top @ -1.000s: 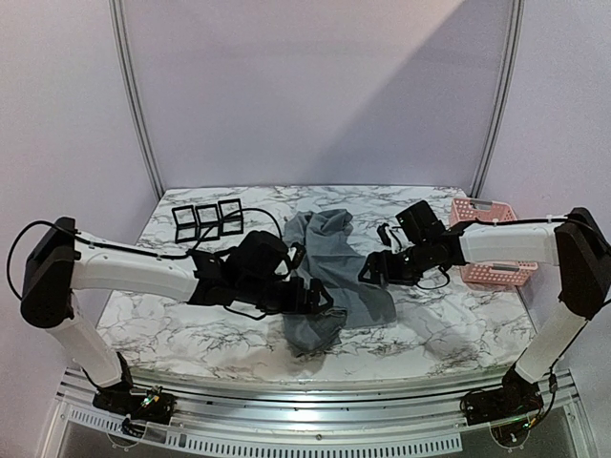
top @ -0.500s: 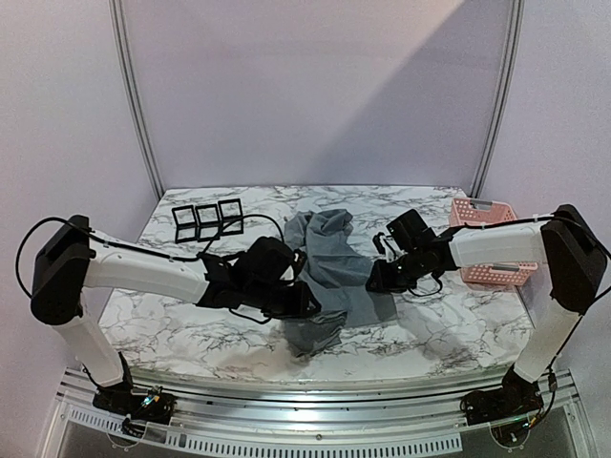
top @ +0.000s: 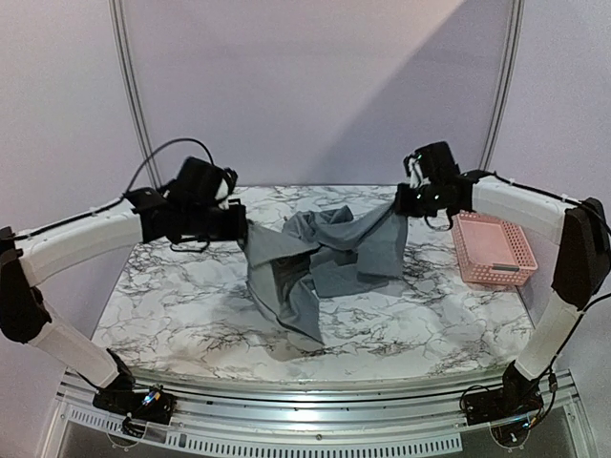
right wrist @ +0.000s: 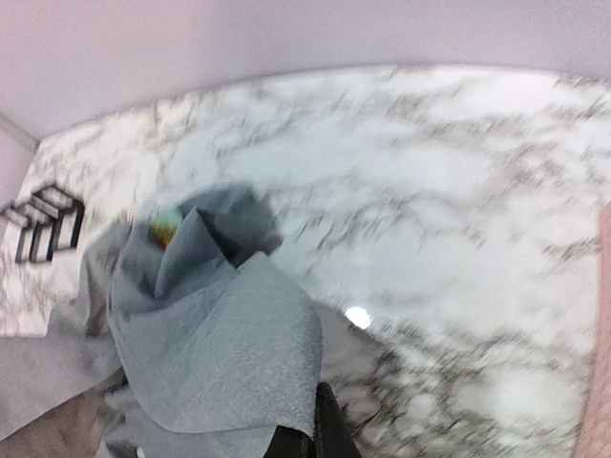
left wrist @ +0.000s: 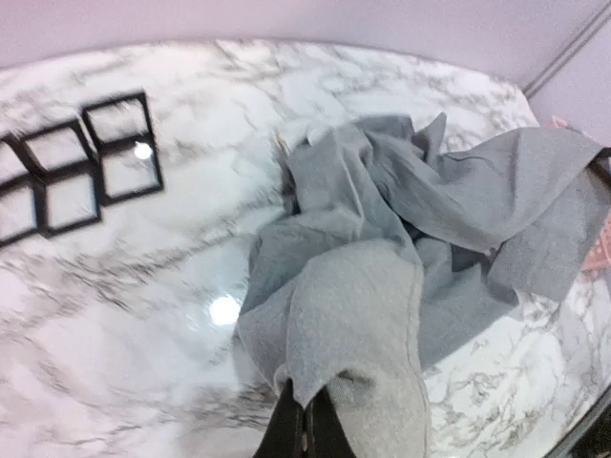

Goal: Remove the brooch from the garment
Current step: Adjust the crumpled clothing at the center of the board.

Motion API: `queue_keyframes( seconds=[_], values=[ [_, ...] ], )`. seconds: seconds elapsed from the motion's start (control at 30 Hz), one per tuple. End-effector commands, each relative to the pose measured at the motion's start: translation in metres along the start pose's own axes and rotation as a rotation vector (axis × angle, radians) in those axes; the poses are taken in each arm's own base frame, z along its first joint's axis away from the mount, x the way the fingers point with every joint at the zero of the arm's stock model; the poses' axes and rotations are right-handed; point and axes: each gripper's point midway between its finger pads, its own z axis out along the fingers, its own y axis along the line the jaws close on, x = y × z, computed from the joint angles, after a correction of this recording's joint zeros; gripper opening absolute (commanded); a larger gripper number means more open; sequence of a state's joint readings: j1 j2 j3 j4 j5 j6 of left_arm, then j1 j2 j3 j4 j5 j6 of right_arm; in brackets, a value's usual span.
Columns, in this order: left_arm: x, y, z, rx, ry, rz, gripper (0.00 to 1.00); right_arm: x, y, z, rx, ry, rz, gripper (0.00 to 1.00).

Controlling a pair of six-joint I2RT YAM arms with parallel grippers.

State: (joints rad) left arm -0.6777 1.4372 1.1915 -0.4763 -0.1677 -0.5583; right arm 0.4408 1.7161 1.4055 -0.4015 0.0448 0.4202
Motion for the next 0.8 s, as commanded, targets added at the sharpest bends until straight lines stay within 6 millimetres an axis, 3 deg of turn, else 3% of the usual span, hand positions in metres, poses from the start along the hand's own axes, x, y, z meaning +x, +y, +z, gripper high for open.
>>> queue_keyframes(
  seconds=[0.0, 0.1, 0.17, 0.27, 0.37, 0.5, 0.67, 0.77],
  values=[
    [-0.066, 0.042, -0.057, -0.135, -0.092, 0.163, 0.00, -0.092, -0.047, -0.039, 0.100, -0.200, -0.008, 0.00],
    [-0.107, 0.039, -0.096, -0.131, -0.184, 0.241, 0.00, -0.133, -0.068, -0.063, 0.124, -0.298, -0.001, 0.00],
    [-0.126, 0.034, -0.120, -0.118, -0.242, 0.278, 0.00, -0.146, -0.081, -0.074, 0.131, -0.327, 0.020, 0.00],
    [-0.137, 0.032, -0.144, -0.093, -0.284, 0.306, 0.00, -0.146, -0.092, -0.080, 0.151, -0.344, 0.042, 0.00],
    [-0.136, 0.027, -0.159, -0.047, -0.305, 0.340, 0.00, -0.133, -0.102, -0.075, 0.157, -0.321, 0.060, 0.00],
    [-0.143, 0.038, -0.169, -0.061, -0.329, 0.290, 0.00, -0.128, -0.110, -0.061, 0.157, -0.296, 0.078, 0.00],
    [-0.154, 0.051, -0.158, -0.085, -0.309, 0.207, 0.00, -0.158, -0.100, -0.060, 0.069, -0.346, 0.093, 0.00],
    [-0.180, 0.049, -0.164, -0.070, -0.371, 0.170, 0.00, -0.182, -0.089, -0.058, -0.024, -0.374, 0.108, 0.00]
  ],
)
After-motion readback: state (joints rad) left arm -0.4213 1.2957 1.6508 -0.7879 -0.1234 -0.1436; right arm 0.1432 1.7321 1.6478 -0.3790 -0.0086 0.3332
